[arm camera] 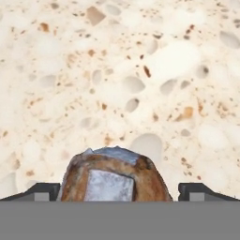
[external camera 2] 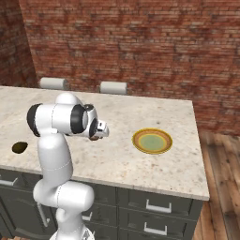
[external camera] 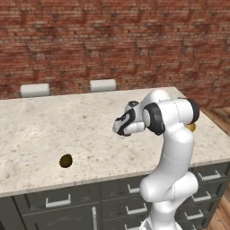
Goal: Pick the avocado and bread from the counter and place them on the plate. Then pick the jam from the cabinet and place it next to the plate. Lastly close the cabinet door.
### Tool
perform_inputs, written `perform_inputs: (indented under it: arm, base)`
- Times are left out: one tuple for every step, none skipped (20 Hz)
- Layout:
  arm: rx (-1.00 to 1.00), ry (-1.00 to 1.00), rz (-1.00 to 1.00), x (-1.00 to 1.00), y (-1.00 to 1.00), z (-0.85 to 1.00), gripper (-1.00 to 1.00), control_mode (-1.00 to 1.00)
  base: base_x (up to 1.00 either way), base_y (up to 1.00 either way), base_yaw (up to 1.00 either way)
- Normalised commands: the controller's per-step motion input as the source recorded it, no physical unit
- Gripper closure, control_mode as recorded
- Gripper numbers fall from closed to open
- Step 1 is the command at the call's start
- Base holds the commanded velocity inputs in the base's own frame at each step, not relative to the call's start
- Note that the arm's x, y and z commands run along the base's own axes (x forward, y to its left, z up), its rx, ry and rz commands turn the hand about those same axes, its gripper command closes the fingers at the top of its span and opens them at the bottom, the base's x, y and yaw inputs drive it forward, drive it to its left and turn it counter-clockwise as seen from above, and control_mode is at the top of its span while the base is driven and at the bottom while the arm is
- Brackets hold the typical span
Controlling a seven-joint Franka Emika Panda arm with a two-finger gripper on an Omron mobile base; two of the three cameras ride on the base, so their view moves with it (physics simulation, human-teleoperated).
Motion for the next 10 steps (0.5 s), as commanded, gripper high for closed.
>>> perform_inputs:
  arm:
    - [0.00, 0.04, 0.00, 0.06, 0.00, -0.19, 1.00, -1.00]
    - [0.00, 0.00, 0.00, 0.01, 0.00, 0.00, 1.00, -1.00]
    - [0.00, 0.00, 0.00, 0.00, 0.00, 0.00, 1.00, -1.00]
    - [0.00, 0.00, 0.00, 0.00, 0.00, 0.00, 1.00, -1.00]
    - [0.00, 0.00, 0.00, 0.00, 0.00, 0.00, 1.00, -1.00]
    - [0.00, 0.05, 0.00, -0.06, 0.00, 0.24, 1.00, -1.00]
    - [0.00, 0.05, -0.02, -0.35, -0.19, 0.36, 1.00, -1.00]
    - [0.00, 0.00, -0.02, -0.29, -0.29, 0.36, 1.00, -1.00]
    - [0.00, 0.00, 0.00, -0.16, -0.38, 0.38, 1.00, -1.00]
    - [0.00, 0.00, 0.00, -0.11, -0.34, 0.38, 1.00, -1.00]
  base:
    - [0.00, 0.00, 0.00]
    - [0.00, 0.00, 0.00]
    - [0.00, 0.00, 0.00]
    - [0.00, 0.00, 0.00]
    - [0.00, 0.00, 0.00]
    - [0.00, 0.00, 0.00]
    - [0.00, 0.00, 0.00]
    - [0.00, 0.00, 0.00]
    - [0.00, 0.00, 0.00]
    - [0.00, 0.00, 0.00]
